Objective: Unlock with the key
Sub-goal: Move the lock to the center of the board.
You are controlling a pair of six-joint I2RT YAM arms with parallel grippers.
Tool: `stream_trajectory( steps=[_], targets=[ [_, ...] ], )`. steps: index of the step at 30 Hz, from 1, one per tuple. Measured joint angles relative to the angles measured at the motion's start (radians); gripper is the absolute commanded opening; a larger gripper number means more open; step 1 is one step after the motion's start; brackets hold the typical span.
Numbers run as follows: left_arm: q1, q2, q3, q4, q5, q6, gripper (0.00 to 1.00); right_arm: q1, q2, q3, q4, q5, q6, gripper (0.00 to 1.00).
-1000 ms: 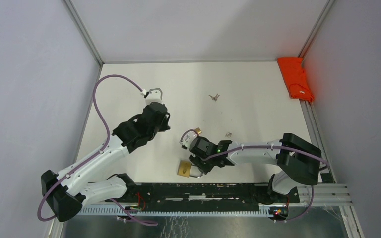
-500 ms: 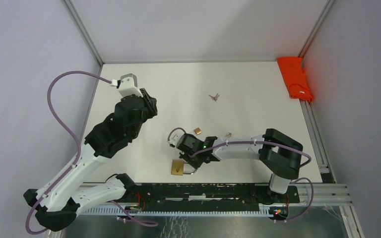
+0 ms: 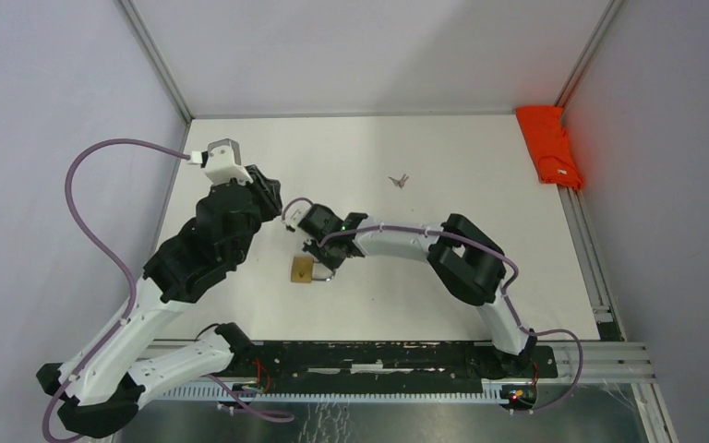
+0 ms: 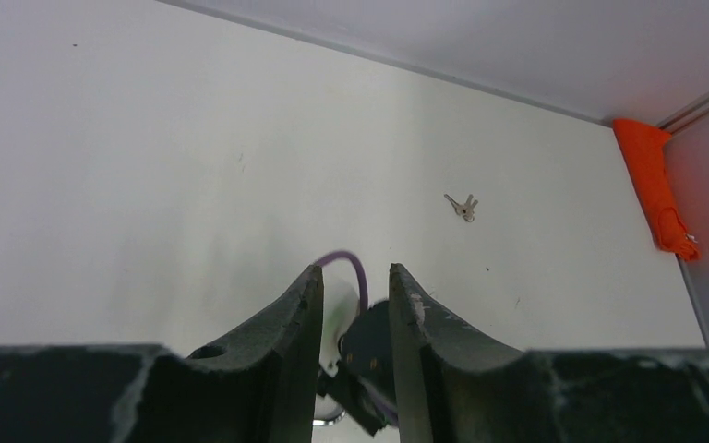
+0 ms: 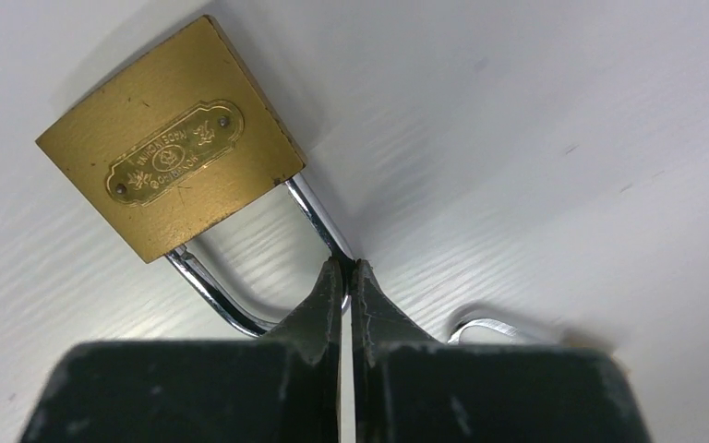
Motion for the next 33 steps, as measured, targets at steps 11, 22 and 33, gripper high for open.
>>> stream_trajectory(
  steps=[11, 22, 33],
  targets=[
    [0.0, 0.108, 0.0, 0.052, -0.014, 0.01, 0.28, -0.182, 0.149, 0.241, -0.028, -0.013, -0.037, 0.0],
    [0.16, 0.384, -0.073, 0.169, 0.175, -0.005, 0.16, -0.312, 0.151, 0.26, -0.021, -0.055, -0.047, 0.0],
    [0.303, 0.708, -0.064, 0.309, 0.425, -0.018, 0.04, -0.379, 0.096, 0.142, 0.111, -0.198, -0.029, 0.0]
  ],
)
